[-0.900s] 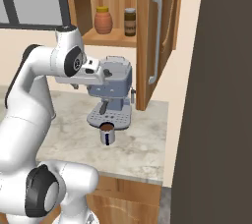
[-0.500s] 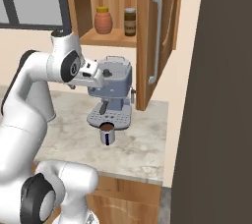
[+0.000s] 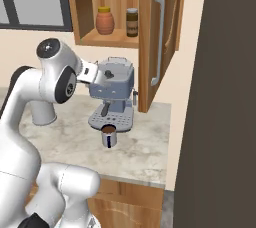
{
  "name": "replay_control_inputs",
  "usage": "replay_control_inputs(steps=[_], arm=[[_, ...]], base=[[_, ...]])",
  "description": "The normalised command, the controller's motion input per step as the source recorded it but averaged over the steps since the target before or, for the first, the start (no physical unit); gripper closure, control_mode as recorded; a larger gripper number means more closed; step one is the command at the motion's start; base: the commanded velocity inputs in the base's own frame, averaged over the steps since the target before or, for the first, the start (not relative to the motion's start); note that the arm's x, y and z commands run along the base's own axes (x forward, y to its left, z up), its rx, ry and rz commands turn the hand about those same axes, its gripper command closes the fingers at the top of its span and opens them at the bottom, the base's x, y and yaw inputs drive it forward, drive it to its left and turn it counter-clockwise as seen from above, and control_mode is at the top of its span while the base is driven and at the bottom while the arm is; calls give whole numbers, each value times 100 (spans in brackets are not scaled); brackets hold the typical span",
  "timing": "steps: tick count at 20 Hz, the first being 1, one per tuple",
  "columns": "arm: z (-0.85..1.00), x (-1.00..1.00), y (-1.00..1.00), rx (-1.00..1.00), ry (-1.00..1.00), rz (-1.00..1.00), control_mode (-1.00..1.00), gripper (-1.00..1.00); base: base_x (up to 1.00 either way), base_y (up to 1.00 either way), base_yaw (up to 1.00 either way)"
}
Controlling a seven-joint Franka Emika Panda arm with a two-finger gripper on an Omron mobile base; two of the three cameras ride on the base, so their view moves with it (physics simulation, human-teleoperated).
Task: Pick the cinnamon and honey bottle from the cabinet and place them next to the mug.
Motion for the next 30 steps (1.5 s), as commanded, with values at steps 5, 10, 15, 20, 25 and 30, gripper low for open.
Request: replay_control_inputs(steps=[5,10,15,20,25,30], arm=[[93,-2,-35,8,-1,-4,-100,-100],[83,0,-18,3,-1,-5,-100,-100],[31,0,0,-4,-1,-8,-100,-100],[4,4,-4,-12,0,-2,-100,-100],[0,4,-18,-2,-13,0,-100,-100],[5,4,-24,0,-5,0,-100,-100]], base=[[0,0,0],[0,0,0],[0,0,0],[0,0,0],[0,0,0],[0,0,0]])
